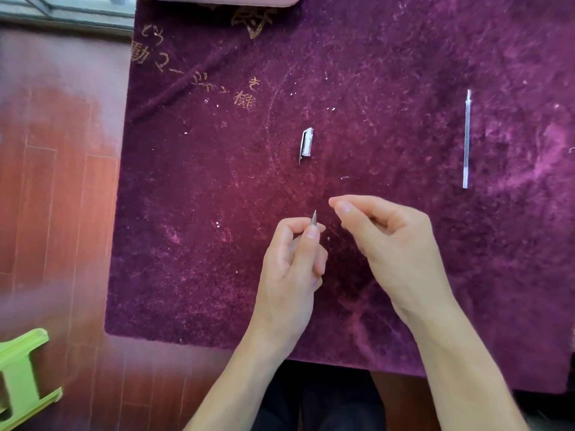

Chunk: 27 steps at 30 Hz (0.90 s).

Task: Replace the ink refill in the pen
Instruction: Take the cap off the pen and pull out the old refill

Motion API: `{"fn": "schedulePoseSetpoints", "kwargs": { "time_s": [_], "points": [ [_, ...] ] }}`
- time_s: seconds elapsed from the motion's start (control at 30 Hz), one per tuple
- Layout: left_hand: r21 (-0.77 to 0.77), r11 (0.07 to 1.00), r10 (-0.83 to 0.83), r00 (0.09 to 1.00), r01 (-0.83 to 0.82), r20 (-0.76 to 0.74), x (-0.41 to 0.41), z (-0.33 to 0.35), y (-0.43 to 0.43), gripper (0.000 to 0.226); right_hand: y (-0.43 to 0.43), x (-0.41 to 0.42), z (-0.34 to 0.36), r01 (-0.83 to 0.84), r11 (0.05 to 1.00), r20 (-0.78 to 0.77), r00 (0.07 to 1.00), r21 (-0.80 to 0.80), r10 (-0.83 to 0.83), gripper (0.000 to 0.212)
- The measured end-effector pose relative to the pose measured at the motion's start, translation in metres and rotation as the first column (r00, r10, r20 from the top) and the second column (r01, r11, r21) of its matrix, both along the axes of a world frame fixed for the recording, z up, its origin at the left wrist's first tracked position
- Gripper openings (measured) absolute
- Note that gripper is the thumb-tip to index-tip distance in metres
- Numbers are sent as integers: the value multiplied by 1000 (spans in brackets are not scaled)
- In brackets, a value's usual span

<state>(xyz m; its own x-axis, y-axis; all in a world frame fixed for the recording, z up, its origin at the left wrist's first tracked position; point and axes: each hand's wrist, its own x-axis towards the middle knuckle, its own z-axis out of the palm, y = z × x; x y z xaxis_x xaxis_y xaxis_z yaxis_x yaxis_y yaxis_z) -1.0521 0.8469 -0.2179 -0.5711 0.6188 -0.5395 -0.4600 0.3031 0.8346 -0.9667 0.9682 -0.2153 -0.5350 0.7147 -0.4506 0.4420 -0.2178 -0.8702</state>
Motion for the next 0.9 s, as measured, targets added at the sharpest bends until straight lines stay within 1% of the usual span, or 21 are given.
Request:
{"fn": "schedulePoseSetpoints", "kwargs": {
  "time_s": [0.1, 0.37, 0.57, 0.63, 0.73, 0.8, 0.9],
  "points": [
    [13, 1000, -26, 1000, 25, 5, 5, 1, 4, 22, -5, 14, -3, -17, 998, -19, 1000, -54, 16, 13],
    [4, 995, -100, 995, 100, 22, 20, 1, 8, 26, -5, 33, -1, -13, 986, -115, 993, -168, -6, 12],
    [33, 991, -128, 988, 126, 81, 27, 0, 7, 30, -5, 43, -1, 48, 976, -126, 989, -210, -76, 10],
    [33, 988, -150, 987, 149, 54, 27, 2, 6, 26, -6, 45, -1, 56, 975, -140, 986, -215, -88, 11],
    [17, 983, -180, 983, 181, -25, 27, 4, 5, 22, -6, 47, -1, 61, 977, -141, 986, -204, -91, 12],
    [20, 982, -189, 981, 190, -52, 28, 6, 4, 27, -6, 46, -2, 54, 973, -151, 984, -223, -89, 12],
    [19, 984, -176, 982, 178, -64, 29, 9, 2, 35, -8, 44, -4, 37, 954, -190, 977, -298, -98, 13]
  ]
}}
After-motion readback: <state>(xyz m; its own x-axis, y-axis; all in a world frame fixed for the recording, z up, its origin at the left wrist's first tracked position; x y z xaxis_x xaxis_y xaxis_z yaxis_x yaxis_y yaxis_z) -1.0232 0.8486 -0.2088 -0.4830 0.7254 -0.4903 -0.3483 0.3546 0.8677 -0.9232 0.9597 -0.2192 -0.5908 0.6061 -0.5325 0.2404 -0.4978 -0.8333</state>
